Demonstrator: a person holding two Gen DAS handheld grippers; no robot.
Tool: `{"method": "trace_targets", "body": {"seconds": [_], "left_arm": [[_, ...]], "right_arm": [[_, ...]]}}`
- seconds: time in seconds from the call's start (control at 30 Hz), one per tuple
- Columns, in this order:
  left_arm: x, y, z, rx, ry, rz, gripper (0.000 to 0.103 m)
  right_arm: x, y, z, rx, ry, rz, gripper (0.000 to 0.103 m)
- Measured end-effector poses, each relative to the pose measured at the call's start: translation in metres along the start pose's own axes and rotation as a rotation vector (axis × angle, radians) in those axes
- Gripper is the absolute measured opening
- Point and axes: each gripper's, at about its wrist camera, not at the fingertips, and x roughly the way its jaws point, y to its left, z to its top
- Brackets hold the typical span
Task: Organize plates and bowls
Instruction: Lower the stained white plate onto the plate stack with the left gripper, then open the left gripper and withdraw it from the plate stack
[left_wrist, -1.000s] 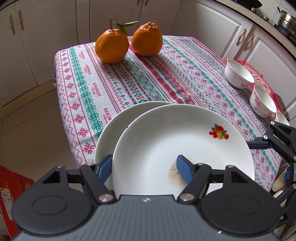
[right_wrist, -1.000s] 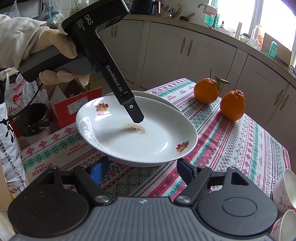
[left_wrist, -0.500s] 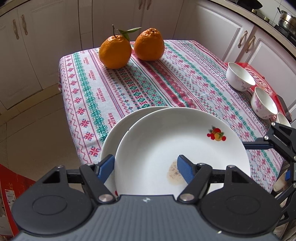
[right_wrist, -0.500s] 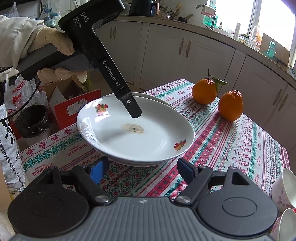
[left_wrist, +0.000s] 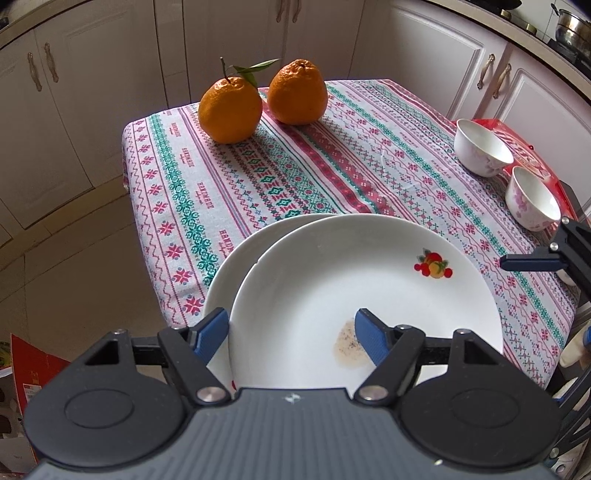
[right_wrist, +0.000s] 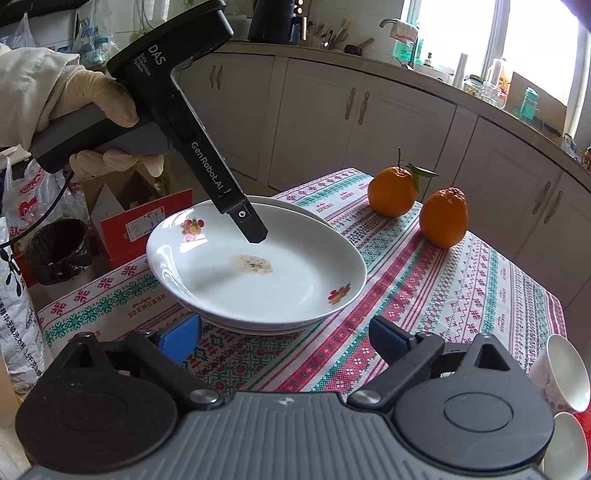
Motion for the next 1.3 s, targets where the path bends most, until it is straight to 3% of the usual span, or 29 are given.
{"method": "trace_targets", "body": {"seconds": [0.2, 0.37, 0.63, 0.73, 0.97, 1.07, 1.17, 1.3], "left_arm": [[0.000, -0.001, -0.002, -0.001, -0.005, 0.003, 0.077], [0.001, 0.000, -0.001, 0.001, -0.009, 0.011, 0.081], [0.000, 0.005, -0.001, -0.005, -0.020, 0.049, 0.082], [-0.003, 0.008, -0.002, -0.021, -0.030, 0.046, 0.082], [-0.018, -0.013, -0.008, 0.008, -0.124, 0.099, 0.082], [-0.029, -0.032, -0.012, 0.037, -0.191, 0.121, 0.083], [-0.042, -0.056, -0.018, 0.066, -0.274, 0.130, 0.093], [-0.055, -0.091, -0.027, 0.085, -0.356, 0.116, 0.093]], "right_arm": [[0.014, -0.001, 0.000, -0.010, 0.024, 0.015, 0.093], [0.016, -0.001, -0.002, 0.010, 0.028, 0.061, 0.073], [0.014, 0.001, -0.001, 0.017, 0.020, 0.076, 0.071], [0.010, 0.001, -0.002, 0.015, 0.012, 0.070, 0.073], [-0.015, -0.010, -0.006, 0.053, -0.041, 0.024, 0.101], [-0.030, -0.017, -0.008, 0.073, -0.073, -0.007, 0.103], [-0.046, -0.026, -0.014, 0.109, -0.102, -0.047, 0.103], [-0.069, -0.040, -0.026, 0.162, -0.132, -0.095, 0.103]]}}
